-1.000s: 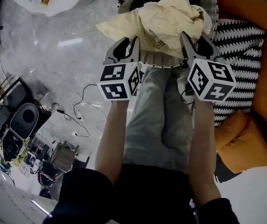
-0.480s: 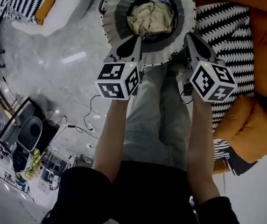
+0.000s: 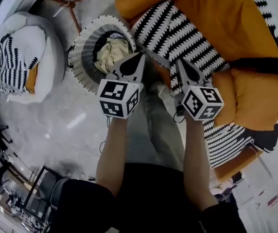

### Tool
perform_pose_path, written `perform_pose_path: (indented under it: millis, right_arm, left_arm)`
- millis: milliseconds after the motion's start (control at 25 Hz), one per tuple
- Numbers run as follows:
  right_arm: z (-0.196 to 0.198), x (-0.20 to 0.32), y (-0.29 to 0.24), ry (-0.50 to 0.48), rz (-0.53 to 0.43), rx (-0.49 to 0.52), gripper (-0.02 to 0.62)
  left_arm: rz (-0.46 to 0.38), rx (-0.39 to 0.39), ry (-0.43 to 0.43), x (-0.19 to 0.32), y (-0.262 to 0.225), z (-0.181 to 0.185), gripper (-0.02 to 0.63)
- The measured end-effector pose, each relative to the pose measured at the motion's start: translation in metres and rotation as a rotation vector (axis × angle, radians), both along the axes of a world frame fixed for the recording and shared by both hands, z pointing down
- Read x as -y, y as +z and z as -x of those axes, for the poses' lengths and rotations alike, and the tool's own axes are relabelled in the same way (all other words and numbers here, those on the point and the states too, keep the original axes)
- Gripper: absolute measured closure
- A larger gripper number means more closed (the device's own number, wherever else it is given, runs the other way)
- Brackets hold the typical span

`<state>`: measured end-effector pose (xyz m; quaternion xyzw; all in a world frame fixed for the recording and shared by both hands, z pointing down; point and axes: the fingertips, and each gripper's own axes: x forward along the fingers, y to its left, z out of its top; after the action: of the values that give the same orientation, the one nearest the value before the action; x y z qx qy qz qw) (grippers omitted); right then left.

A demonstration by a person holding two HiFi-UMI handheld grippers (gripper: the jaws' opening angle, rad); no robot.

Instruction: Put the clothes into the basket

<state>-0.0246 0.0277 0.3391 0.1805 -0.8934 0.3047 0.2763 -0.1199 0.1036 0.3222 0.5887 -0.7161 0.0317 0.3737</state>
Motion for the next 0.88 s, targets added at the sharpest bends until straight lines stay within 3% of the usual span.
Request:
perform_pose_path:
  millis: [160,440,600,880]
  right_arm:
    - [-0.077,0.053,-0.055,0.228,-0.065,0.036,0.583]
    - [-0.202,0.100,-0.164,0.518,-0.173,0.137,0.583]
    - [-0.264,0.127,-0.224,0.685,-0.285,0.198,0.583]
    - [-0.345,0.151,-0.323,0.830,-0.475,0.239,0.583]
  left_arm:
    - [-0.084,0.004,0.166,0.065,-0.056,-0.060,0.597]
    - [-0.247,-0.015,0.344,0.141,-0.169,-0.173,0.597]
    - [-0.350,0.028,0.478,0.180,-0.234,-0.224,0.597]
    - [-0.472,0.088,0.599,0.220,-0.322,-0.279,0.597]
